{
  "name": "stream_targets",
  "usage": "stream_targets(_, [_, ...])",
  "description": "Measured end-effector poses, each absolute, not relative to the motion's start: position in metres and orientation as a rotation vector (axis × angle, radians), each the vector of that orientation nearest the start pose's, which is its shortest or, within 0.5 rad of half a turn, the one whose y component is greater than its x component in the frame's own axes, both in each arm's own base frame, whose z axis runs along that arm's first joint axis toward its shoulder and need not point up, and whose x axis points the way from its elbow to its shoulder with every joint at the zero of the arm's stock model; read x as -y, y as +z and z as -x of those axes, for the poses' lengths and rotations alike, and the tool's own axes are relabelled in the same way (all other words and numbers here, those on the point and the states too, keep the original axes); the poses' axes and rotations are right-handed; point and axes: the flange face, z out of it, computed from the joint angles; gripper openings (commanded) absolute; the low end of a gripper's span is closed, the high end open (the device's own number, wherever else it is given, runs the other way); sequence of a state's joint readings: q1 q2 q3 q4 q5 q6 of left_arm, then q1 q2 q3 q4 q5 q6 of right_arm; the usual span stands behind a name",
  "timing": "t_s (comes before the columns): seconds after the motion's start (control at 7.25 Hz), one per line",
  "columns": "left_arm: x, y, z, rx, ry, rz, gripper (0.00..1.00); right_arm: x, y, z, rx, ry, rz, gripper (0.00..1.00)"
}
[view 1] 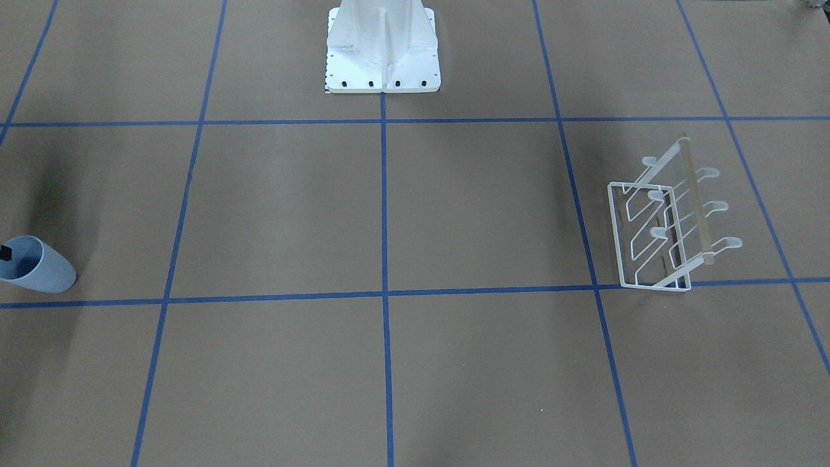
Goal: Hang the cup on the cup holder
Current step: 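Lower the right gripper onto the light blue cup and grasp its base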
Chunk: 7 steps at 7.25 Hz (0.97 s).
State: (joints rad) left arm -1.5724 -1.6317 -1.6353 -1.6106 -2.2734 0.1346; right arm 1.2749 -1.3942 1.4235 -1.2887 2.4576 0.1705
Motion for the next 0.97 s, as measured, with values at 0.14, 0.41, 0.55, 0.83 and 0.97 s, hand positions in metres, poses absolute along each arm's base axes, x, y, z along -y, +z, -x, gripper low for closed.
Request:
stream_targets(0.14, [0.526,0.597,0.070,-0.689,0.186,-0.206,0.98,0.571,0.606,0.125,0.921,-0.260,-0.059,0.01])
stream_targets(0.41, [0.526,0.598,0.070,-0.690,0.186,-0.203,0.98,0.570,0.610,0.131,0.918,-0.267,-0.047,0.00])
stream_targets(0.55, [0.526,0.599,0.070,-0.690,0.186,-0.202,0.98,0.570,0.608,0.131,0.919,-0.269,-0.052,0.00])
stream_targets(0.83, [0.526,0.597,0.070,-0.689,0.186,-0.205,0.98,0.571,0.597,0.131,0.923,-0.276,-0.071,0.00])
stream_targets(0.97, [0.526,0.595,0.070,-0.689,0.187,-0.211,0.98,0.572,0.586,0.130,0.930,-0.282,-0.092,0.00])
